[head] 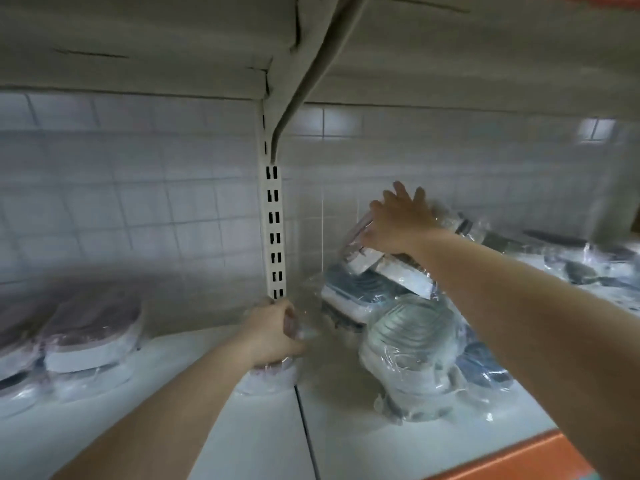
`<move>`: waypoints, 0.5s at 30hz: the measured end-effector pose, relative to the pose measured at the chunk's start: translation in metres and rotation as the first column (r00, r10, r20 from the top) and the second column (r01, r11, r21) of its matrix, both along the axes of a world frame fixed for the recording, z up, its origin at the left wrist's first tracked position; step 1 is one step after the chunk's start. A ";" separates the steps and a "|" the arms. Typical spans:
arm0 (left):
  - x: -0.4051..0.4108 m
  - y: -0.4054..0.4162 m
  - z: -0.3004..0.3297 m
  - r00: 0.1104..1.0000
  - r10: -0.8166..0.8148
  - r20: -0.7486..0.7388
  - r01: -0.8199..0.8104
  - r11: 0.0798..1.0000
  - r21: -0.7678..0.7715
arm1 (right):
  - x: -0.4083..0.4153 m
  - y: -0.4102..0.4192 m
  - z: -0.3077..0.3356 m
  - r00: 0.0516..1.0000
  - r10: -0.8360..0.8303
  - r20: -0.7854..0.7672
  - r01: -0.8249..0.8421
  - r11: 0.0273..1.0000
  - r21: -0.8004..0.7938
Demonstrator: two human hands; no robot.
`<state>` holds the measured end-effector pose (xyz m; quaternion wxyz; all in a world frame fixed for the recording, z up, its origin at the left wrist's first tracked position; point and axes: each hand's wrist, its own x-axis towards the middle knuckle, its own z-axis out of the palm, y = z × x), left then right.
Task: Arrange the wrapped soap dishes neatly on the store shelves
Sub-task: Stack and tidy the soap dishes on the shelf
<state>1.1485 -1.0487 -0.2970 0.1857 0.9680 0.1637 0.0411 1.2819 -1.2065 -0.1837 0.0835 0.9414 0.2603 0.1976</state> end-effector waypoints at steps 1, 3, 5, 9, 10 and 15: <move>-0.002 0.004 0.001 0.999 0.031 -0.029 -0.031 0.999 0.009 | 0.002 0.000 0.000 0.999 0.009 -0.044 -0.010 1.000 -0.011; -0.006 0.009 0.000 0.988 0.123 -0.094 -0.122 0.992 0.011 | 0.001 -0.001 0.001 0.996 0.030 -0.082 -0.036 0.997 -0.065; -0.007 0.010 -0.001 0.979 0.182 -0.096 -0.189 0.980 -0.068 | -0.001 -0.003 0.000 0.998 0.041 -0.040 -0.046 0.991 -0.127; -0.008 0.012 -0.004 0.976 0.214 -0.039 -0.217 0.972 -0.092 | -0.005 -0.003 -0.001 0.995 0.097 0.029 -0.092 0.986 -0.137; -0.009 0.013 -0.004 0.976 0.218 -0.029 -0.219 0.972 -0.090 | -0.007 -0.003 -0.002 0.991 0.122 0.054 -0.113 0.983 -0.144; -0.021 0.019 0.003 0.974 0.220 0.051 -0.216 0.974 -0.063 | -0.023 -0.012 -0.003 0.974 0.211 0.078 -0.204 0.975 -0.082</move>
